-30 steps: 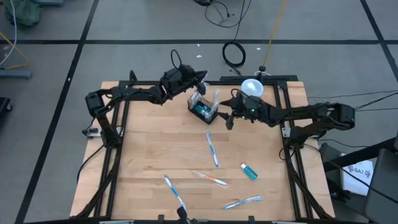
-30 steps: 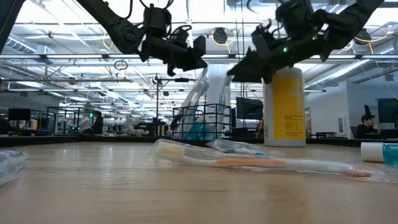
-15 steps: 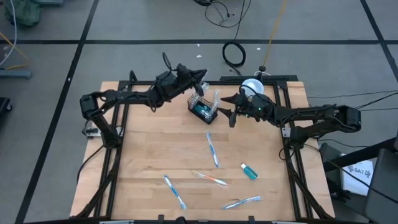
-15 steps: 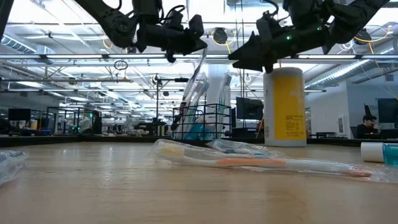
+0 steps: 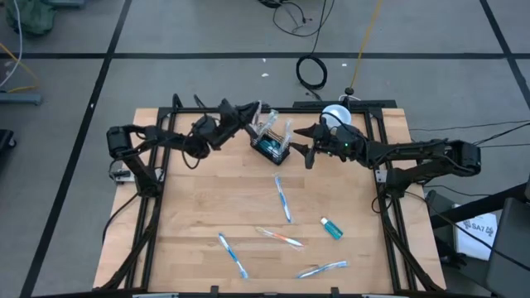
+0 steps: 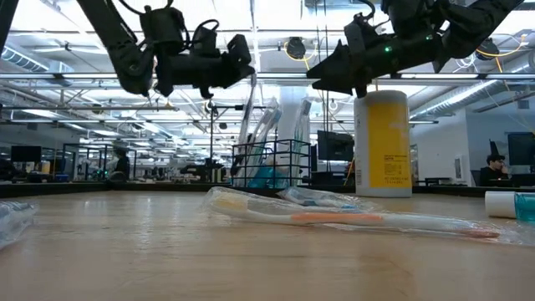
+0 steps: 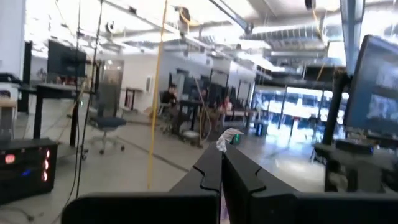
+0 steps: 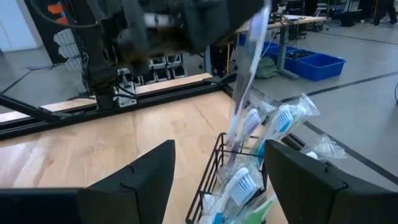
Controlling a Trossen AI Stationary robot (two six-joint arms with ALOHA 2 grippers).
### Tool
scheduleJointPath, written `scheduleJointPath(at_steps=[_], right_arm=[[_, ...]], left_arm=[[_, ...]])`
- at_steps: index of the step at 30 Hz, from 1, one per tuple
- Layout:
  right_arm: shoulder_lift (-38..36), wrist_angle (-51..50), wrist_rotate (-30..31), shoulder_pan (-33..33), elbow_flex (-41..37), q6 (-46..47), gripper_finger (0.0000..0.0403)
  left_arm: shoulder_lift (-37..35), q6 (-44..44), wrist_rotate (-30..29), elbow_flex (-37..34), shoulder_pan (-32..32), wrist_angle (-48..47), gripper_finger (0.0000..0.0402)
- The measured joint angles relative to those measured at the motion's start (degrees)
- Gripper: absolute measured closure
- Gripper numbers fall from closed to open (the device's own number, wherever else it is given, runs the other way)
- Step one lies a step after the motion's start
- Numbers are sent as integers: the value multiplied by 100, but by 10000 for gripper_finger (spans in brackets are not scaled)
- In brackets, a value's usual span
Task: Pick & Place toothbrushing station
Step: Put the purple toothbrush into the black organizer
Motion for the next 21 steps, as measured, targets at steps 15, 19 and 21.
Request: scheduleJointPath(at_steps=[15,19,21], right_arm=[[2,-10,1,0,0,42,165],[2,-11,-1,0,0,131,165],[2,-11,-1,0,0,131,165]], left_arm=[[2,192,-1304,-453,-471,-597,401],[-9,14,-1344,-446,-457,-913,398],[-9,3,-1343,-446,-453,-957,393]])
